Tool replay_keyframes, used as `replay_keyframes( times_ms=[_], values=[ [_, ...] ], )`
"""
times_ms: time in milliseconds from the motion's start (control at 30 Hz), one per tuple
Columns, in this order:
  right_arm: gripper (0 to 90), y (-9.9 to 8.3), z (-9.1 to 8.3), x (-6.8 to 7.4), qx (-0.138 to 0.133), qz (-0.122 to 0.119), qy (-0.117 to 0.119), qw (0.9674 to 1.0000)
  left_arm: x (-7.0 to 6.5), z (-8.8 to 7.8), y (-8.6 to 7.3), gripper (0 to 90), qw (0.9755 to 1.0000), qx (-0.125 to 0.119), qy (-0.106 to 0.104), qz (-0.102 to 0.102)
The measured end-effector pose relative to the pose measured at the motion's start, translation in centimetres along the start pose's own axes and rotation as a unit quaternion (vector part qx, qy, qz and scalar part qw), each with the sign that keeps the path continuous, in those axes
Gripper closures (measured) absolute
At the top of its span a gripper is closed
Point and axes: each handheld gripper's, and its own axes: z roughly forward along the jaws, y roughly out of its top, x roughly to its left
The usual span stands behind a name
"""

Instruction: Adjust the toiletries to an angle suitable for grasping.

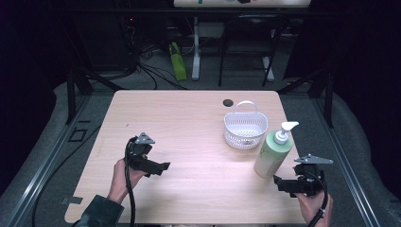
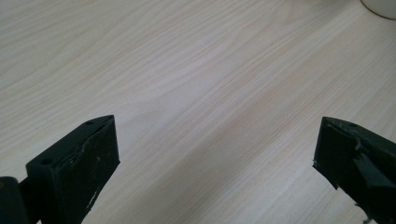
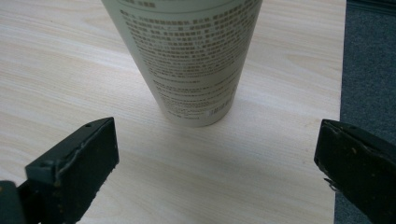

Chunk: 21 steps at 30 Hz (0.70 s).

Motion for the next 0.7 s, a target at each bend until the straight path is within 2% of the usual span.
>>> replay_keyframes(
  times_ms=[133, 167, 233, 400, 533, 700],
  values=[
    [0.0, 0.0, 0.2, -0.2, 0.001, 0.002, 0.004, 1.0, -0.1, 0.1, 0.0, 0.0, 1.0, 0.003, 0.001, 0.005],
    [0.0, 0.0, 0.0, -0.2, -0.009, -0.004, 0.008, 0.9999, -0.2, 0.2, 0.0, 0.0, 1.0, 0.005, 0.001, 0.006],
    [0.0, 0.0, -0.3, -0.1, -0.017, -0.002, 0.011, 0.9998, -0.4, 0.3, 0.0, 0.0, 0.9999, 0.01, 0.0, 0.007],
    [0.0, 0.2, -0.7, 0.4, -0.028, -0.01, 0.009, 0.9995, -0.7, 0.2, 0.0, 0.0, 0.9999, 0.006, 0.001, 0.014],
    [0.0, 0.6, -1.2, 0.1, -0.057, -0.012, 0.008, 0.9982, -0.5, 0.3, 0.1, 0.0, 0.9998, 0.011, 0.002, 0.014],
    [0.0, 1.2, -1.8, -0.1, -0.071, -0.015, 0.007, 0.9973, -0.7, 0.4, 0.1, 0.0, 0.9998, 0.01, 0.002, 0.016]
  ],
)
